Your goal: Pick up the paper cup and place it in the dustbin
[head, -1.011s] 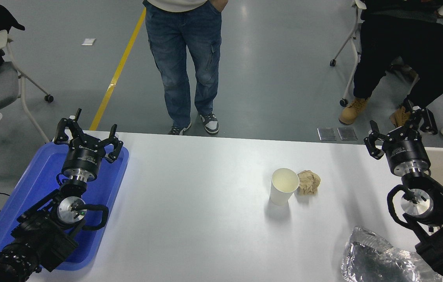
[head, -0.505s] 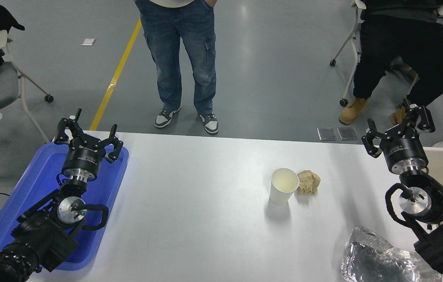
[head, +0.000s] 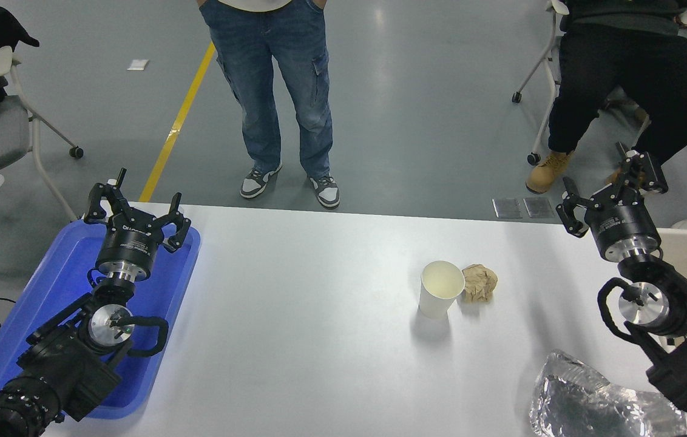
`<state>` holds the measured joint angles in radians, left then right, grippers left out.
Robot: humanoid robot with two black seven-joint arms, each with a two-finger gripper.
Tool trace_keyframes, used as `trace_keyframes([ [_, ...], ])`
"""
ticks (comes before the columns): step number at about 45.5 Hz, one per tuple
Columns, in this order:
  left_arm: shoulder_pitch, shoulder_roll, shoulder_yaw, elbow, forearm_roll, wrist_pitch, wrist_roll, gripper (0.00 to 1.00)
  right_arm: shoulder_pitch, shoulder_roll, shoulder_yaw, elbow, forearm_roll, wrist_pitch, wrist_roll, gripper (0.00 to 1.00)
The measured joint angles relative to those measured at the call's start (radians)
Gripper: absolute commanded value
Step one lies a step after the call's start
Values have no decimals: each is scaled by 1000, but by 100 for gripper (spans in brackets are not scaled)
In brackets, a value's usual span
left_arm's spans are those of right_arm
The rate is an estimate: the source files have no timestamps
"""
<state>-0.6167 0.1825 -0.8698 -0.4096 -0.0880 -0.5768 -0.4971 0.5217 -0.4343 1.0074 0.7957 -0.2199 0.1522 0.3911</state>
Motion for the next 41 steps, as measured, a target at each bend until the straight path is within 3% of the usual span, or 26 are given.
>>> trace_keyframes([
  [9, 0, 0, 0, 0, 0, 0, 0, 100, 111, -126, -264, 1, 1, -16, -5, 100],
  [20, 0, 0, 0, 0, 0, 0, 0, 100, 376, -262, -820, 8, 8, -21, -9, 100],
  [34, 0, 0, 0, 0, 0, 0, 0, 100, 790, -291, -1547, 71, 23, 71, -11, 100],
  [41, 0, 0, 0, 0, 0, -1, 0, 100, 937, -264, -1787, 145, 25, 121, -11, 100],
])
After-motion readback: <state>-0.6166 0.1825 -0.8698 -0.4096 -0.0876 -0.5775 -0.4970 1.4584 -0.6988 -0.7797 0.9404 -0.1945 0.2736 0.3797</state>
